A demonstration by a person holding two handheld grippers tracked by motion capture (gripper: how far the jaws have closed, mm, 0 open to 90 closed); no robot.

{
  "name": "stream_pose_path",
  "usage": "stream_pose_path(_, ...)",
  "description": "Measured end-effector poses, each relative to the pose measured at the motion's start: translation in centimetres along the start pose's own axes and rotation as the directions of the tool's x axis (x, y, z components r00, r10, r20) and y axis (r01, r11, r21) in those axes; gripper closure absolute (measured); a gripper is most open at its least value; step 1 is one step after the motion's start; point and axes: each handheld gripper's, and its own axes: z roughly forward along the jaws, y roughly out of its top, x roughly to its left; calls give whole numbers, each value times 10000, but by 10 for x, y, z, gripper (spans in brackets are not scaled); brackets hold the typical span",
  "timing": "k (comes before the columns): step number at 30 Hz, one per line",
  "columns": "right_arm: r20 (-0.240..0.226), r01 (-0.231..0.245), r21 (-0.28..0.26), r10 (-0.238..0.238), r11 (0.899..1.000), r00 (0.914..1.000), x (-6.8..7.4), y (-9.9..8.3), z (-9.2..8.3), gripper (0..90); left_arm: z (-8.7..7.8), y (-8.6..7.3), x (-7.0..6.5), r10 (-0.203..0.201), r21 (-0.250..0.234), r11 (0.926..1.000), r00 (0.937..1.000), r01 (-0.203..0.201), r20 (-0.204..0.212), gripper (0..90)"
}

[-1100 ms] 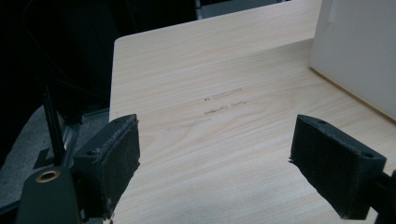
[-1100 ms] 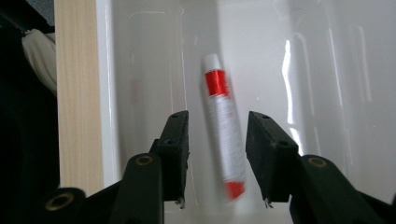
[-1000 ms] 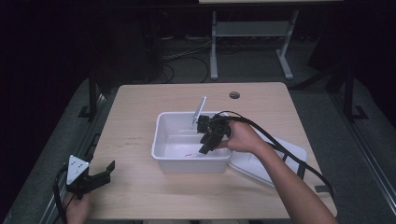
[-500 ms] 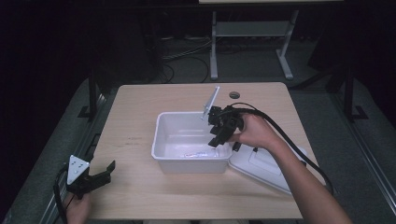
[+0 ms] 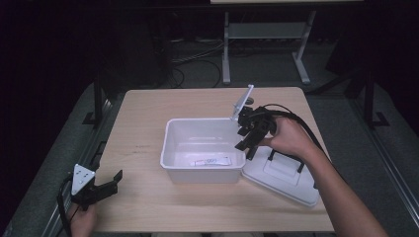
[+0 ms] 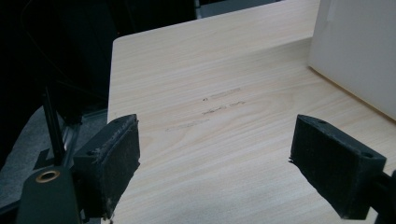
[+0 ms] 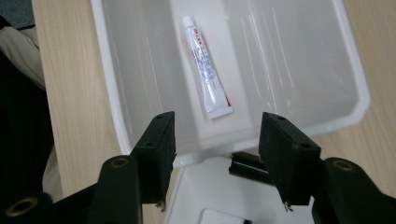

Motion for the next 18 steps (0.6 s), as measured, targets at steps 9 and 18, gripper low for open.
stream_pose_path(9, 211, -398, -82, 399, 9992, 9990, -5, -21, -9, 446, 1, 0, -1, 30, 26, 10000, 10000, -30, 4, 149)
stream_pose_path(18, 276, -817, -62, 818, 9966, 9963, -11, -46, -9, 445, 1, 0, -1, 60, 35, 10000, 10000, -60, 6, 149)
